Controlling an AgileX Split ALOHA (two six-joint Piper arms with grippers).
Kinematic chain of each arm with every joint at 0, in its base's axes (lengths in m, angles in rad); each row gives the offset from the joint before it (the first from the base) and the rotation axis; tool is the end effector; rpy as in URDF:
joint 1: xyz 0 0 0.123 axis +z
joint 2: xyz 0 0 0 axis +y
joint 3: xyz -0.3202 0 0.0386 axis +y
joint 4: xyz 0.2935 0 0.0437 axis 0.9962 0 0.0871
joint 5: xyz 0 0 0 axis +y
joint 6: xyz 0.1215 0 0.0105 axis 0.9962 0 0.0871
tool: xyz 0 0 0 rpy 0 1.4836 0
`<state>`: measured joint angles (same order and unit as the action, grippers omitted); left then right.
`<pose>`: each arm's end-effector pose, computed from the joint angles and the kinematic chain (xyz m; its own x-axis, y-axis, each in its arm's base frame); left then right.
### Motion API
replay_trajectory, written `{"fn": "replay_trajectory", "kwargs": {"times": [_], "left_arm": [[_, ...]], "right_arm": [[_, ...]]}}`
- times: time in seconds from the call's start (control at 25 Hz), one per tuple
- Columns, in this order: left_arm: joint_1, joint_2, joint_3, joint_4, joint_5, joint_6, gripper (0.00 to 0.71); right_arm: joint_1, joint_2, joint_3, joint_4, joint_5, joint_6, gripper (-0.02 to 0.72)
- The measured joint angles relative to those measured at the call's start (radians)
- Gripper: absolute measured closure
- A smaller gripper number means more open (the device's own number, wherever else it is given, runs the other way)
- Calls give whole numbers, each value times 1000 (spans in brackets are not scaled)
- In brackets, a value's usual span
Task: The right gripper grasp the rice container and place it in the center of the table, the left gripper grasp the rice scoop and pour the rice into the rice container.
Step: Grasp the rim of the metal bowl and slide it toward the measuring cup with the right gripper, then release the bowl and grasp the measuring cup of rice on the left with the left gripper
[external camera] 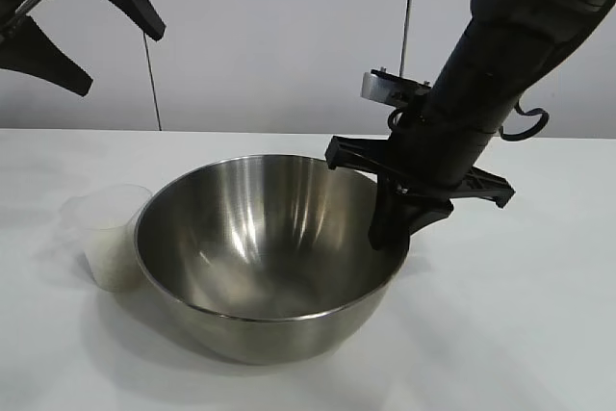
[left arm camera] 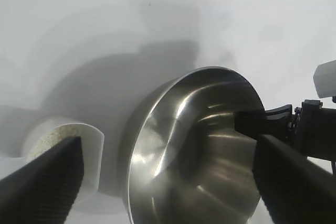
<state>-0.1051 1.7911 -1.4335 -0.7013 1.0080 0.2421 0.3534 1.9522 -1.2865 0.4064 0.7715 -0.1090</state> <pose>0.4300 -0.1123 0.2719 -0.9490 -0.0518 -0.3111 0.1404 0.8140 -0.5636 0.4042 0.1850 0.1457 -0.9652 -0.1623 -0.2051 -0.2214 0.9244 0.3105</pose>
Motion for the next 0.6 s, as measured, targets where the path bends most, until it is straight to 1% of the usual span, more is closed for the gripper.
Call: {"fn": "replay_trajectory", "kwargs": {"times": [0.04,0.12,0.16,0.24,0.32,0.48,0.52,0.6], "left_arm": [[0,0,0,0,0,0,78],[0,0,0,0,-1,0,78],[0,0,0,0,-1,0,78],[0,0,0,0,-2,0,78],[0,0,0,0,-2,0,78],[0,0,0,0,-3,0,78],[0,0,0,0,-3,0,78],[0,0,0,0,-3,0,78]], "right_arm": [[0,-7,-21,-3,22,0,50],[0,-31,-81,-12,71,9,26],[0,-44,-108,-29,89,17,20],[-4,-71,-177,-74,144,43,17],[-25,-83,-231,-137,201,69,14],[-131,-85,-276,-249,299,84,9],[-168,-85,-280,-271,322,84,9],[-240,-85,-282,-295,368,75,9]]}}
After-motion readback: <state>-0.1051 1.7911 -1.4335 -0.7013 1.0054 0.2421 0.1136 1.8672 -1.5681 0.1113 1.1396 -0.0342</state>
